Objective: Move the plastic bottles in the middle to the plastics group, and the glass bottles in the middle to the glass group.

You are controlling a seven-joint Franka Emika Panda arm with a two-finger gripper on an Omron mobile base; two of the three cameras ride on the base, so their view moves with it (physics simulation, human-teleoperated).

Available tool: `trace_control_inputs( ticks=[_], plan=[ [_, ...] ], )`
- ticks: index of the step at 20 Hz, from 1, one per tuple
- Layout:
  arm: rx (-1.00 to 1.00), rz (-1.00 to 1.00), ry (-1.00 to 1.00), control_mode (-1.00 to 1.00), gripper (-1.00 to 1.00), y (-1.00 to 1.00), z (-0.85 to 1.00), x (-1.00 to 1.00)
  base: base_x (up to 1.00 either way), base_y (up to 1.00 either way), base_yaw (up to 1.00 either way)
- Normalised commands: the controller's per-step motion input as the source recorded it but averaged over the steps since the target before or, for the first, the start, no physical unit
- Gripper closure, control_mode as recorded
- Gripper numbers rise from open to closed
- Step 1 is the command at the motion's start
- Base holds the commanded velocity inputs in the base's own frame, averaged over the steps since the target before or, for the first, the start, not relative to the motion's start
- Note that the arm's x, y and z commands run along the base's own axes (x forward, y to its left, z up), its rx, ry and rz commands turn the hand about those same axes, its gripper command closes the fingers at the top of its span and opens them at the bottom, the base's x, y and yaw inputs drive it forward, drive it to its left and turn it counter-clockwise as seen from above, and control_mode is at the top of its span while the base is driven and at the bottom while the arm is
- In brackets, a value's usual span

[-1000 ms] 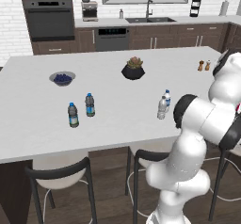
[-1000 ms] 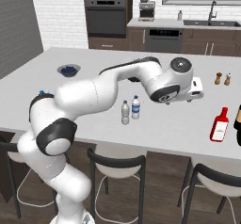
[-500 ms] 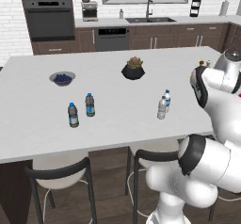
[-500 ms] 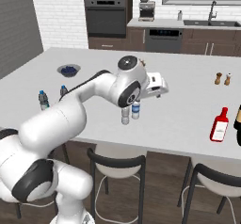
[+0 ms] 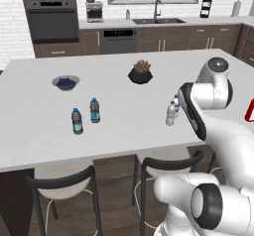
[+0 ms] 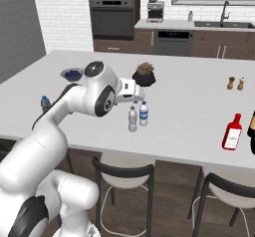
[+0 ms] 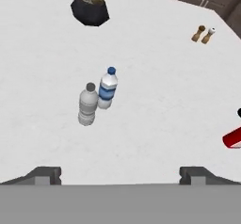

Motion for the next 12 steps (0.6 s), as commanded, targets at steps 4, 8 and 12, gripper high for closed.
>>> trace_control_inputs(
  ticks=[4, 8, 12],
  plan=[
    [0.08, -0.18, 0.0, -1.0, -1.0, 1.0, 0.0, -0.2, 0.0, 0.0, 0.0],
    [0.17, -0.17, 0.01, -1.0, -1.0, 0.66, 0.0, -0.09, 0.0, 0.0, 0.0],
    [0.14, 0.0, 0.14, -1.0, -1.0, -0.16, -0.08, 0.15, 0.0, 0.0, 0.0]
  ],
)
